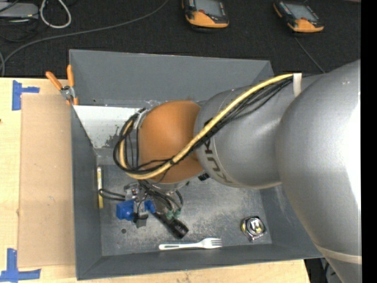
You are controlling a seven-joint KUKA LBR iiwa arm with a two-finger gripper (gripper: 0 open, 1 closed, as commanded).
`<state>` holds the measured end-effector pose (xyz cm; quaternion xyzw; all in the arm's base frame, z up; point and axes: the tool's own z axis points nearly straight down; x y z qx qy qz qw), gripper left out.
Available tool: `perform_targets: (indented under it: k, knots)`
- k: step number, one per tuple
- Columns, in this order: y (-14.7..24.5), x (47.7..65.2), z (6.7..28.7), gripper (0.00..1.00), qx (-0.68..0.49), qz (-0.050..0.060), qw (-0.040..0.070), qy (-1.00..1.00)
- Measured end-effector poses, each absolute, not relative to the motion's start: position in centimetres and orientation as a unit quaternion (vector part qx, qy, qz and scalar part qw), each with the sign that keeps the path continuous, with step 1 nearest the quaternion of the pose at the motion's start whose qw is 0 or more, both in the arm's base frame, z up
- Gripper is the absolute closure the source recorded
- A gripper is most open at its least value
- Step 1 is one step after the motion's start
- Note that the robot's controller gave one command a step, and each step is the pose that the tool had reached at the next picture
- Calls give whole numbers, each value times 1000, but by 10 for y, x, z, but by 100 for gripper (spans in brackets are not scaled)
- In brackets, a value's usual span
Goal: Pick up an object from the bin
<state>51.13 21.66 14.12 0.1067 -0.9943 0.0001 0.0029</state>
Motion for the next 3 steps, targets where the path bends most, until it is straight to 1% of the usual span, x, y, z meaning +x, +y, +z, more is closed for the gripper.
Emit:
perform_targets:
  k: [1, 2, 3]
  knots:
    - [223, 505, 170, 100, 101, 1, 3, -995]
    - [229, 493, 221, 100, 183, 0, 3, -983]
    - [222, 491, 252, 100, 174, 0, 6, -985]
